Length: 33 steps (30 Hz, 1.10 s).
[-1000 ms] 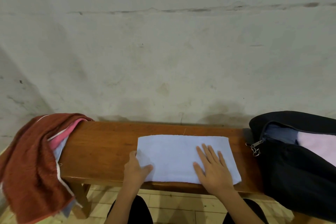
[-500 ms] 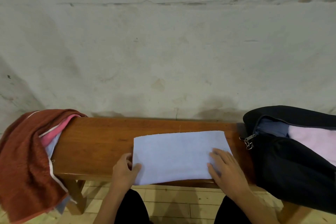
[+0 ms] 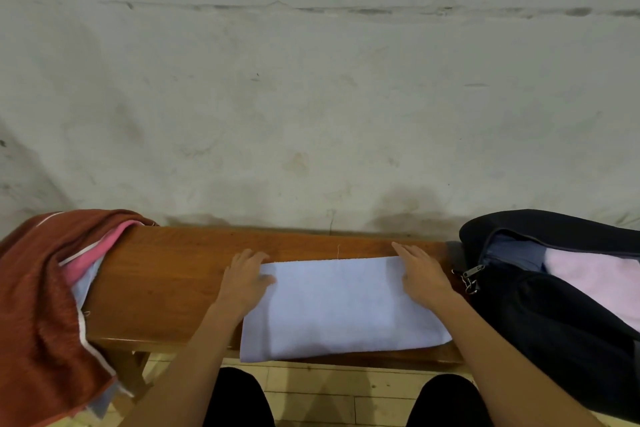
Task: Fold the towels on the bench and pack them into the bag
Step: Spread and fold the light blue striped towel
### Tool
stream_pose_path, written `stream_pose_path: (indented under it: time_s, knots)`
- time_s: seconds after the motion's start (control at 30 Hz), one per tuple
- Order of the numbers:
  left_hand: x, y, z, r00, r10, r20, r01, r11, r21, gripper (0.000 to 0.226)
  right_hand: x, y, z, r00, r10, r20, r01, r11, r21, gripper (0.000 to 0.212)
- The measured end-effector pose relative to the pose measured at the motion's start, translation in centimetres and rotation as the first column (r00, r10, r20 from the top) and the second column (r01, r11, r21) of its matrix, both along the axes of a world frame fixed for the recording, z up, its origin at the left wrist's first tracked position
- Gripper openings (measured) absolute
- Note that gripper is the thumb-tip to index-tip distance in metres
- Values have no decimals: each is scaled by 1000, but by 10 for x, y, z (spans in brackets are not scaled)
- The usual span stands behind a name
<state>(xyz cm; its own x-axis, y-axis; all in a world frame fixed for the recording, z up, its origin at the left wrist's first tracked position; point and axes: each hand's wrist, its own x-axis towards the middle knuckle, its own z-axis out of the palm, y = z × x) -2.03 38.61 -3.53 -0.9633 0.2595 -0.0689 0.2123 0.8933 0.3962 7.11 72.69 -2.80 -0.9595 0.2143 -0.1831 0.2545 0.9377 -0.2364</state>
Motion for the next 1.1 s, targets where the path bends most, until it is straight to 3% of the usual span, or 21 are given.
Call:
stream_pose_path:
  time_s: [0.1,0.23,0.37,0.43,0.5,0.63,0.7,0.77,0.87,0.97,1.03,1.1]
  knots:
    - [-4,0,0,997,-28,-75,27,1000,-8,16,-14,6,2,1000,29,12,-30,995,91,48]
    - [-6,-5,-2,989,-28,-147,27,1000,-6,8,-22,10,2,996,37,-75,-22,981,192,23]
    - [-19,-11,2,964,-20,-267,18,1000,-7,7,-20,16,9,978,17,-209,31,974,224,20]
    - [-22,-11,10,957,59,-283,-20,990,138,6,-21,18,20,960,1,-280,46,986,162,22]
    - [-20,-10,25,968,148,-201,-70,934,349,6,-19,18,34,937,-58,-345,61,998,-3,20]
    - [2,-18,58,986,149,-74,-78,806,586,8,-1,16,64,890,-217,-400,96,949,-301,11]
    - [21,-27,71,994,112,-8,-82,770,633,8,20,16,77,901,-222,-372,71,923,-378,12]
    - [41,-39,81,998,36,56,-64,754,653,12,45,17,85,947,-112,-301,-16,920,-392,14]
    - [70,-62,84,972,-167,162,34,790,612,18,86,18,89,991,77,-110,-118,891,-439,16]
    - [92,-82,79,917,-282,284,63,803,592,11,117,19,89,985,168,45,-116,829,-546,11]
    - [99,-90,70,897,-275,345,40,829,559,53,130,19,85,974,207,94,-113,800,-589,11]
    - [102,-94,62,892,-274,360,30,830,557,53,138,19,79,970,215,109,-103,779,-618,10]
